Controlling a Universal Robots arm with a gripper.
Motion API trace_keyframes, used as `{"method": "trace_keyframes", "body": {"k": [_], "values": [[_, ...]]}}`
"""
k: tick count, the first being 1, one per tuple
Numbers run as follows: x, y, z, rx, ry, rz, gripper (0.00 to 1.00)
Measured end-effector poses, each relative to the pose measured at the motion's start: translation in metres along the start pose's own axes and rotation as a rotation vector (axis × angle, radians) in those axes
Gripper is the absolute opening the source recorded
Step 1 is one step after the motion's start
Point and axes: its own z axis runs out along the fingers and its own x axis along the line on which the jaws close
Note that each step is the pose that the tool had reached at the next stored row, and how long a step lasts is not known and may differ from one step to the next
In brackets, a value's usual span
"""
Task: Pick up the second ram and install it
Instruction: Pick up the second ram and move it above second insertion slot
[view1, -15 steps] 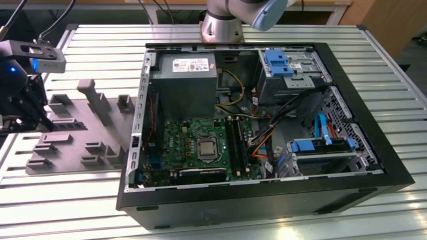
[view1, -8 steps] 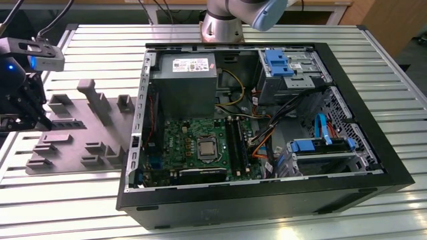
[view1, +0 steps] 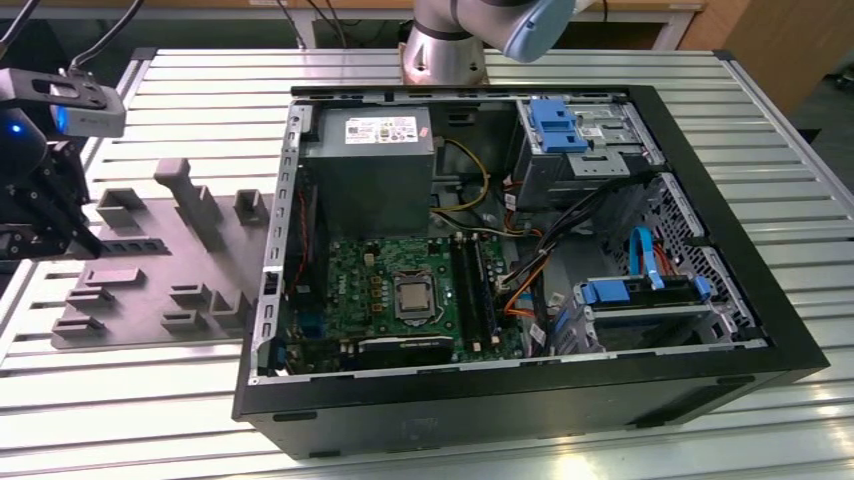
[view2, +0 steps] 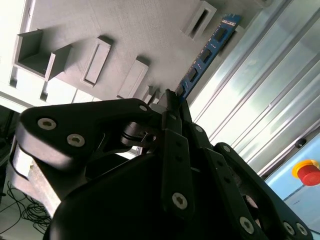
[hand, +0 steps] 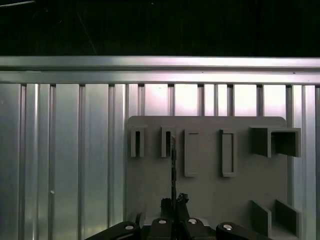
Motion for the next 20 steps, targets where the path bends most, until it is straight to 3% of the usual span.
{"method": "trace_keyframes", "body": {"k": [20], "values": [[-0.0002,0.0000,-0.0112,0.0000,0.0000,0.000,0.14]]}}
